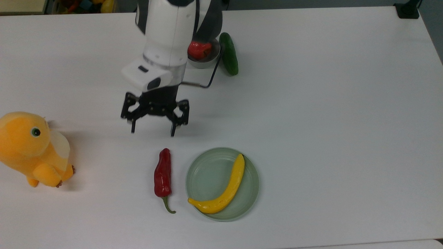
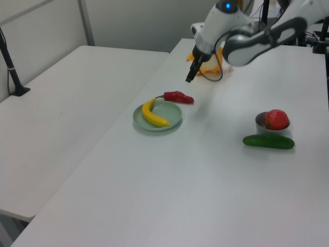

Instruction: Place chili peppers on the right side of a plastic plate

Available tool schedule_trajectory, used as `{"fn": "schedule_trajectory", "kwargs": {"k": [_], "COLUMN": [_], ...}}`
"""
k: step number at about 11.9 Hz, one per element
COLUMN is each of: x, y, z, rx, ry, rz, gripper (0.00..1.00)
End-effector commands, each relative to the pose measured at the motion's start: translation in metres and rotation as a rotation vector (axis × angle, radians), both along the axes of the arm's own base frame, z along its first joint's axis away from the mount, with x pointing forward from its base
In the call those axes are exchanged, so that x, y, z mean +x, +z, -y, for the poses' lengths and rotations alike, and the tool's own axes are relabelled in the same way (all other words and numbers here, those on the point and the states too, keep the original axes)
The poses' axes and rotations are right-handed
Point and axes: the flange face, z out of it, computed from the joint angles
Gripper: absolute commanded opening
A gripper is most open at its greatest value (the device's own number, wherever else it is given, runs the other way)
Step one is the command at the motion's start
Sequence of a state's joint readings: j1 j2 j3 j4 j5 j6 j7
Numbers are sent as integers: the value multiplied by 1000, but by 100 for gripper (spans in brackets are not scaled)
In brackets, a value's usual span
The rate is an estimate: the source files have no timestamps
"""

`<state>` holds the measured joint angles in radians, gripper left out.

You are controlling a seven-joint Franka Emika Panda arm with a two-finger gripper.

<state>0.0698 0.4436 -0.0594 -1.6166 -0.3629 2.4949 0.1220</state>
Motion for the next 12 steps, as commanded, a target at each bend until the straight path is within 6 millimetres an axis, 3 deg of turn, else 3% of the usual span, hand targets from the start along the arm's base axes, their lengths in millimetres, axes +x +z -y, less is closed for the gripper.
{"fn": "schedule_trajectory", "kwargs": {"k": [1,4,5,8,12], "x": [-63,-110,-119,-131,-129], "y": [54,118,129,142,150], "z": [-48,-89,-91,-89,-48], "rx": [114,293,330,377,379], "ry": [-31,-46,-51,-138,-188], "rz": [-233,-314,-312,-280,-263], "gripper": [100,100,100,100,100]}}
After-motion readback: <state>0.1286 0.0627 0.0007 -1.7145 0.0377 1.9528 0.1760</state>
